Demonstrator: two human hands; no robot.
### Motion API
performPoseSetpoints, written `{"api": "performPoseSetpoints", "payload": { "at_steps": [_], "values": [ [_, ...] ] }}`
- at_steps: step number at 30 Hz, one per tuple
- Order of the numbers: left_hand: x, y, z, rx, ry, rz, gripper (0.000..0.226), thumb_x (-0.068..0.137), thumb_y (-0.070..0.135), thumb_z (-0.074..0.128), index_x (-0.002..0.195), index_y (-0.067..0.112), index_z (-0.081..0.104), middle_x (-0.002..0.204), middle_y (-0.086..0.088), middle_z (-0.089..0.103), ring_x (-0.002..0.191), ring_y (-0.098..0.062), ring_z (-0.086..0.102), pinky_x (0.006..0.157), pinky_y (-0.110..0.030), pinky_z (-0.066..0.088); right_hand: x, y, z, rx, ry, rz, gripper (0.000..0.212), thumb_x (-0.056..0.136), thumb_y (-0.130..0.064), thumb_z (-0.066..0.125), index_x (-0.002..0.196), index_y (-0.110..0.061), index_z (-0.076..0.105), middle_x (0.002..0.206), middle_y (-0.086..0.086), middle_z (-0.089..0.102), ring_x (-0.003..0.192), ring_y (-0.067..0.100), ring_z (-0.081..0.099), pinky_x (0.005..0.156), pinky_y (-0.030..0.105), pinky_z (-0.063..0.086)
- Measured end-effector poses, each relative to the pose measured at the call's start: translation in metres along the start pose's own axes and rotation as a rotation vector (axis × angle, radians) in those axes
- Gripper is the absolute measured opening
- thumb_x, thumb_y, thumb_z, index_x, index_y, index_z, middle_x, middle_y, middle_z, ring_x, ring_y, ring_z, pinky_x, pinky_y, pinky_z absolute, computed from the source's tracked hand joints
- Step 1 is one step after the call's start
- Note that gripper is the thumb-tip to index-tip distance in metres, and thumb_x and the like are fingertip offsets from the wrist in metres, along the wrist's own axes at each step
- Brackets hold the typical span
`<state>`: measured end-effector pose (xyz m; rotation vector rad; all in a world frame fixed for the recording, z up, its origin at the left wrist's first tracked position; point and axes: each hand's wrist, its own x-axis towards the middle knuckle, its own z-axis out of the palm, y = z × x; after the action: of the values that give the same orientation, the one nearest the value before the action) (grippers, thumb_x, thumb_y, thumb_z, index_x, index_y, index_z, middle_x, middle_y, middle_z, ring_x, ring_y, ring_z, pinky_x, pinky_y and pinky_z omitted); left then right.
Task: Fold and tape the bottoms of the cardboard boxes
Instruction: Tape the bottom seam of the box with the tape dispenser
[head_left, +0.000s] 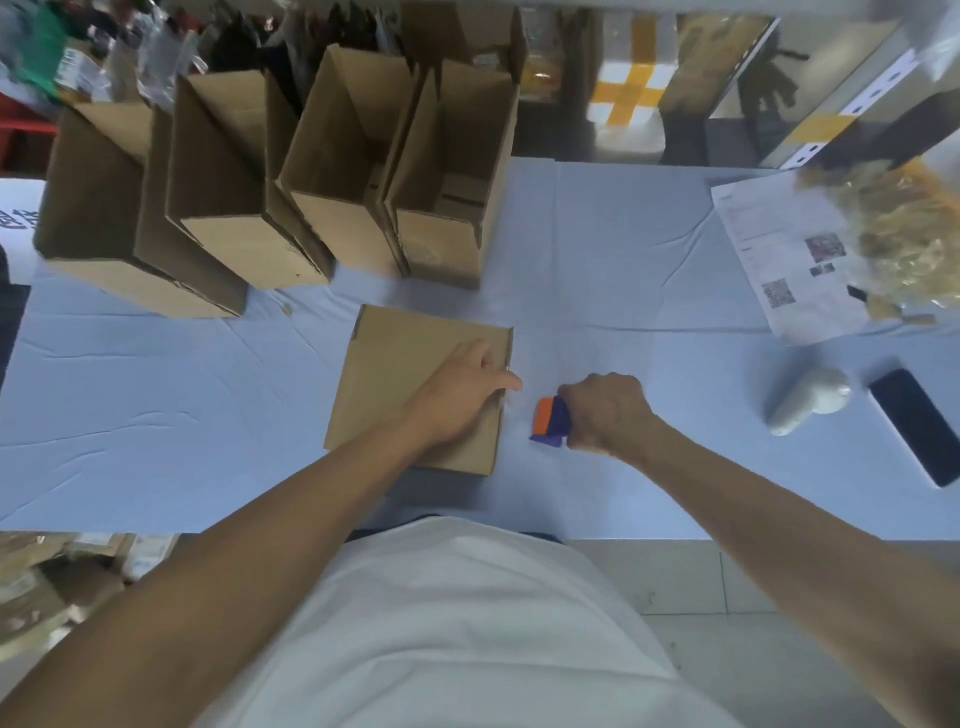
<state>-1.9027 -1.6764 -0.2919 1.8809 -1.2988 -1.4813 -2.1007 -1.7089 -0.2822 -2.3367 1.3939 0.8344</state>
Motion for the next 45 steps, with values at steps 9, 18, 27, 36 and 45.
{"api": "performPoseSetpoints", "payload": {
  "at_steps": [9, 18, 27, 36, 45],
  "values": [
    [-0.005, 0.006, 0.009, 0.413, -0.03, 0.024, 0.026, 0.076, 0.029, 0.059, 0.086, 0.014, 0.04, 0.088, -0.001, 0.04, 0.087, -0.027, 0.042, 0.072, -0.038, 0.033, -0.038, 0.029, -0.009, 0.273, 0.142, 0.221, 0.046, 0.074, -0.052, 0.065, 0.113, -0.034, 0.048, 0.081, -0.006, 0.058, 0.07, 0.022, 0.055, 0.06, 0.028, 0.038],
    [-0.021, -0.006, 0.008, 0.69, -0.042, 0.322, 0.028, 0.082, 0.017, 0.05, 0.105, 0.02, 0.067, 0.099, -0.001, 0.04, 0.1, -0.028, 0.04, 0.082, -0.036, 0.036, -0.016, 0.004, 0.041, 0.449, 0.431, 0.159, 0.083, 0.085, -0.02, 0.072, 0.153, -0.02, 0.025, 0.126, 0.02, 0.049, 0.108, 0.039, 0.054, 0.076, 0.038, 0.047],
    [-0.035, -0.027, 0.015, 0.66, 0.288, 0.396, 0.04, 0.075, 0.031, 0.075, 0.102, 0.006, 0.06, 0.105, -0.013, 0.054, 0.096, -0.031, 0.049, 0.088, -0.039, 0.043, 0.0, -0.035, 0.062, 0.545, 0.583, 0.133, 0.049, 0.082, -0.004, 0.063, 0.129, -0.014, 0.054, 0.125, 0.014, 0.047, 0.108, 0.035, 0.048, 0.073, 0.033, 0.043],
    [-0.048, -0.04, -0.001, 0.565, 0.242, 0.459, 0.04, 0.075, 0.028, 0.073, 0.109, 0.009, 0.065, 0.11, -0.01, 0.056, 0.101, -0.029, 0.05, 0.091, -0.041, 0.047, 0.026, -0.043, 0.027, 0.401, 0.661, -0.465, 0.047, 0.076, -0.009, 0.077, 0.121, -0.015, 0.066, 0.127, 0.011, 0.057, 0.11, 0.033, 0.05, 0.091, 0.04, 0.048],
    [-0.049, -0.058, -0.012, 0.69, 0.147, 0.611, 0.061, 0.083, 0.048, 0.055, 0.132, 0.011, 0.058, 0.129, -0.013, 0.05, 0.115, -0.029, 0.041, 0.106, -0.034, 0.034, 0.055, -0.03, 0.005, 0.392, 0.614, -0.595, 0.028, 0.073, -0.004, 0.078, 0.097, -0.017, 0.076, 0.105, 0.0, 0.068, 0.088, 0.03, 0.053, 0.074, 0.031, 0.046]
  ]
}}
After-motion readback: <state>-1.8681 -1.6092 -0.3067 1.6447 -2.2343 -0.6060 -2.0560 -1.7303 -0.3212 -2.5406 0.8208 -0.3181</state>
